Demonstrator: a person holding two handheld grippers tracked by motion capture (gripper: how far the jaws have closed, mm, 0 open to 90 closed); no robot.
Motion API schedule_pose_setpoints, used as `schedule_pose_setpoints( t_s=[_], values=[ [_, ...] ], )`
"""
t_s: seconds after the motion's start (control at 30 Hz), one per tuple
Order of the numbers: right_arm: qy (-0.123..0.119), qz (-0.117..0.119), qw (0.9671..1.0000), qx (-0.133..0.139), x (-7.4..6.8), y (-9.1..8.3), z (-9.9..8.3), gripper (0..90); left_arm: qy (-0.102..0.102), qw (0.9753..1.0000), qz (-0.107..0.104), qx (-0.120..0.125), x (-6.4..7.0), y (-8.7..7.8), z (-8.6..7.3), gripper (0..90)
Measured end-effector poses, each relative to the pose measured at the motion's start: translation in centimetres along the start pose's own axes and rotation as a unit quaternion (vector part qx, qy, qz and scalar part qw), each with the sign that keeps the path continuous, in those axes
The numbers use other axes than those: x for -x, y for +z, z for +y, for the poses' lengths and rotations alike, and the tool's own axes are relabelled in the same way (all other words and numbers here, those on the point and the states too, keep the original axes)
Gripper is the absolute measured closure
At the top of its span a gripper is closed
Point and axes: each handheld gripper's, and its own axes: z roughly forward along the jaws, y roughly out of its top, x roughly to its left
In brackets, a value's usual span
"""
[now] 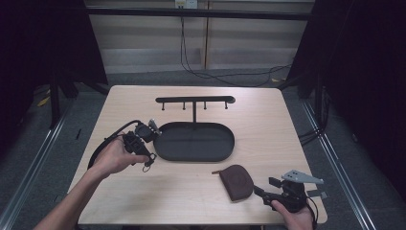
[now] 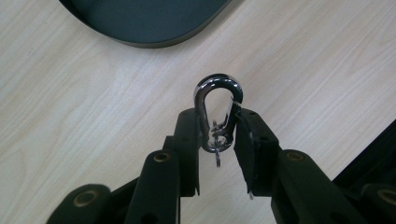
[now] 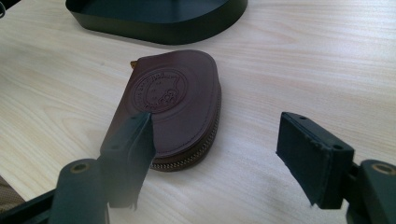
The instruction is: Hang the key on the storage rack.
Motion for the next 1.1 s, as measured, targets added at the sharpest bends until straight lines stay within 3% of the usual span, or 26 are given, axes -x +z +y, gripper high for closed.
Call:
schedule_pose_setpoints(
  t_s=[0.27,0.5,0.9,1.1],
  values=[
    [0.000,0.000,1.0000,0.000,0.0,0.0,0.0,27.3,-0.004,1.0000,0.006,0.005,-0.4,-1.4,0.1,70.7],
    [0.000,0.001,1.0000,-0.001,0.0,0.0,0.0,27.3,-0.015,0.9999,0.003,0.003,-0.7,-1.5,0.2,70.7],
    [0.002,0.001,1.0000,0.000,0.1,0.0,0.0,27.3,-0.014,0.9999,0.006,0.004,-1.0,-3.3,1.0,70.8],
    [0.001,0.002,1.0000,0.000,0.1,0.0,0.0,27.3,-0.018,0.9996,0.012,0.016,-1.1,-4.6,1.3,70.8]
  ],
)
